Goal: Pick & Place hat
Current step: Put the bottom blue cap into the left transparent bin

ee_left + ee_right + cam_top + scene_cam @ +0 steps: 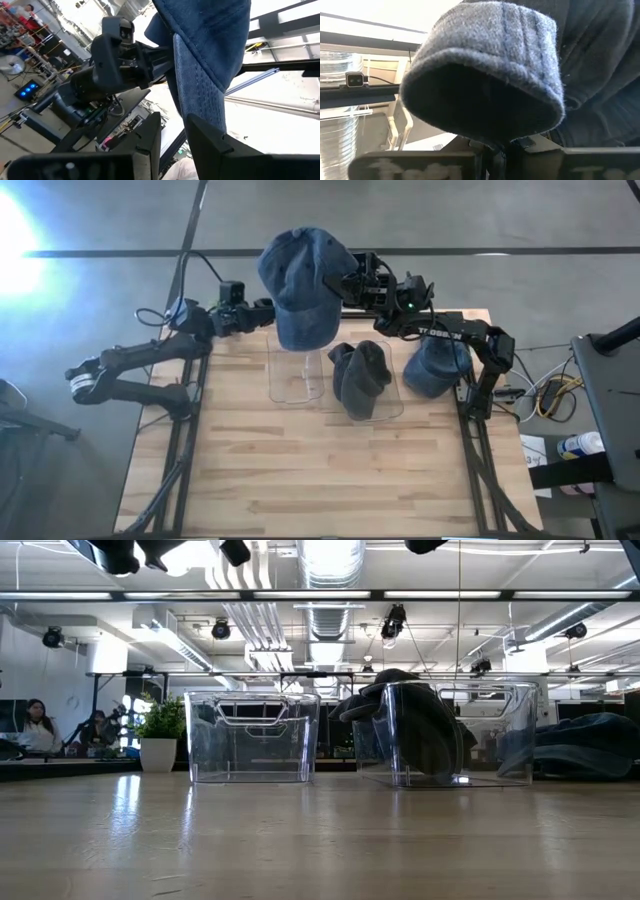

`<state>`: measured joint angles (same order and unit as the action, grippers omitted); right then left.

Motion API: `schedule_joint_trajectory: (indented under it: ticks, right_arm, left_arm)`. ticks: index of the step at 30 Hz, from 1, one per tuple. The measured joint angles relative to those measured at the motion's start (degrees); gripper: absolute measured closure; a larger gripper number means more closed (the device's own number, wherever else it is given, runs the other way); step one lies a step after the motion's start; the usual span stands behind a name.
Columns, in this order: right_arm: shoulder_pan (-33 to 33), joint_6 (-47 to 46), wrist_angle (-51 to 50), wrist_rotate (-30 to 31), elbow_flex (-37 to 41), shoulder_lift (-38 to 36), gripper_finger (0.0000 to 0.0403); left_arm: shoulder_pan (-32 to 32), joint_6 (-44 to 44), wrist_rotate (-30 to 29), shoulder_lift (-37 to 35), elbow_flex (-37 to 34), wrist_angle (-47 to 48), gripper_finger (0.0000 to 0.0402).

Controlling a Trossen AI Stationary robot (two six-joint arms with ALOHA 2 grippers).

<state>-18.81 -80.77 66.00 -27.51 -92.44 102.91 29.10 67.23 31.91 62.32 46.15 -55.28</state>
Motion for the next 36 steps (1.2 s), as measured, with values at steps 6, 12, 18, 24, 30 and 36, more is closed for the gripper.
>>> schedule_joint_trajectory:
  ticks: [6, 12, 18, 24, 30, 36]
  right_arm:
    - [0.00, 0.59, -0.93, -0.46, -0.02, 0.00, 0.0376]
    - [-0.01, 1.18, -2.61, -0.85, -0.04, -0.04, 0.0376]
    - [-0.10, 1.25, -3.71, 0.91, 0.00, -0.04, 0.0376]
    - [-0.24, 1.05, -4.62, 2.03, 0.35, -0.04, 0.0376]
    - [-0.72, 1.57, -5.95, 3.41, 0.74, 0.09, 0.0376]
    - [-0.98, 3.48, -10.38, 3.30, 0.74, 0.07, 0.0376]
  left_arm:
    - [0.00, 0.08, 0.45, 0.14, 1.63, -0.68, 0.0312]
    - [-0.07, 0.08, 0.54, 0.14, 2.16, -0.70, 0.0312]
    - [-0.33, -0.40, 2.07, 0.12, 2.16, -3.66, 0.0312]
    - [-0.41, -4.31, 2.49, 0.11, 2.21, -4.30, 0.0312]
    - [-0.41, -6.13, 2.51, 0.11, 2.21, -6.57, 0.0312]
    - [-0.39, -6.07, 2.38, 0.11, 2.21, -6.96, 0.0312]
